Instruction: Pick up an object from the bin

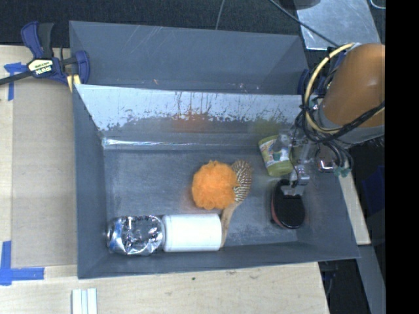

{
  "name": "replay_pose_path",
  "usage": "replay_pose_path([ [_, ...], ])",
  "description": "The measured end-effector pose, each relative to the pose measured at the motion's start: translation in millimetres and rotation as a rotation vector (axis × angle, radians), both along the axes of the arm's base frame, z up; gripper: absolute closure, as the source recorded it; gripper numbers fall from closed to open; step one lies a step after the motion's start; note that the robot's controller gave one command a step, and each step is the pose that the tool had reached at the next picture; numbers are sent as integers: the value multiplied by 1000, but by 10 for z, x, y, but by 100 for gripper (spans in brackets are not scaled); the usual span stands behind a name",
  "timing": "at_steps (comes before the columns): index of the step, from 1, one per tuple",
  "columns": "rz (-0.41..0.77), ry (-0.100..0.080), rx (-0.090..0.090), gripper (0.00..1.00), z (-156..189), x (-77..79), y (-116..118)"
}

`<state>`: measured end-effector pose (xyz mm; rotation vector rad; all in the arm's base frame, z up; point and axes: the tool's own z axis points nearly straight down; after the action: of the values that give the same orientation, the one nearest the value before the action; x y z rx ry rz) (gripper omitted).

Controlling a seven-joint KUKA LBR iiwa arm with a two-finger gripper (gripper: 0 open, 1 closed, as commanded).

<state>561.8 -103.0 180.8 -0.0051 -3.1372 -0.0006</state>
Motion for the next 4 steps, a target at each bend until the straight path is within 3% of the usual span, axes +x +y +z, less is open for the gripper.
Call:
replay_pose_path([
  [1,-110,4,0,0,-521,-366,-110],
  [2,-141,1,4,0,-839,307,114],
  [3,133,-5,5,0,-1102,280,686],
  [4,133,-11,3,100,-1078,295,675],
])
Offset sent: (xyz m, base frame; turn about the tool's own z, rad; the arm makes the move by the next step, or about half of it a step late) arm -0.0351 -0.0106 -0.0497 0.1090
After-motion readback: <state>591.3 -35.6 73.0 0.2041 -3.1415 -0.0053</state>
